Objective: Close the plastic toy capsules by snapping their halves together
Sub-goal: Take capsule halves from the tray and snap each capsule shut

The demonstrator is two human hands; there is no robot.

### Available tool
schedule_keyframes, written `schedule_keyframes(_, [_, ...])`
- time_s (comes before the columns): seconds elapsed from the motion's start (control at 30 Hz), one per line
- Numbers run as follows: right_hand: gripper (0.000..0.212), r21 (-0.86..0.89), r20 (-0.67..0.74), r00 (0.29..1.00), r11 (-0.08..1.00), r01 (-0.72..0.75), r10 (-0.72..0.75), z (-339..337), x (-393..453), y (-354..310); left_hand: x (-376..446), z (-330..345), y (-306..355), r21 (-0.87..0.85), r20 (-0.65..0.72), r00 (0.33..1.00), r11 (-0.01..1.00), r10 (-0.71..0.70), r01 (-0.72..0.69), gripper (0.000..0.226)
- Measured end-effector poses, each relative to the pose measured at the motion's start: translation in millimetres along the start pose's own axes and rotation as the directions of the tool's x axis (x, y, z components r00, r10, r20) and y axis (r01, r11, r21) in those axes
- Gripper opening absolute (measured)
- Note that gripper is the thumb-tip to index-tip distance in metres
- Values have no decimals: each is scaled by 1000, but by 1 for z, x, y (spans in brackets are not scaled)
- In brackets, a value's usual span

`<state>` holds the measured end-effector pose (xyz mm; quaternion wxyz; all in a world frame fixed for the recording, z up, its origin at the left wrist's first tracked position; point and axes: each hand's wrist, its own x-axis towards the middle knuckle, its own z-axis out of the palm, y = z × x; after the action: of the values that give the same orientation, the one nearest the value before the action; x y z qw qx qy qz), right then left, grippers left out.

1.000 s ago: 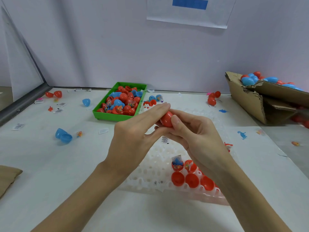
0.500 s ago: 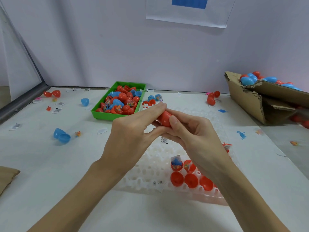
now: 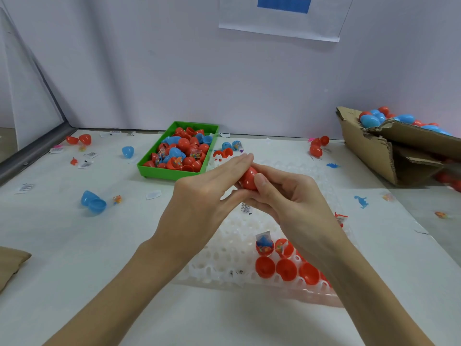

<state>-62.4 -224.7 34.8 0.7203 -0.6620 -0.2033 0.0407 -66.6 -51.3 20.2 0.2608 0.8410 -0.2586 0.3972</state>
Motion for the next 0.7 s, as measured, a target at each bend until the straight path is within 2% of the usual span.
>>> schedule_keyframes(0.23, [25, -8, -33, 999, 1000, -7, 7, 2, 1, 2, -1, 1, 3, -18, -29, 999, 999, -34, 33, 52])
schedule_keyframes(0.47, [22, 18, -66, 998, 1000, -2, 3, 4, -1, 1, 2, -4, 8, -167, -22, 988, 975, -153, 148, 47])
schedule_keyframes(0.7, [15, 78, -159, 987, 997, -7, 19, 6, -1, 2, 3, -5, 7, -105, 0, 996, 990, -90, 89, 44])
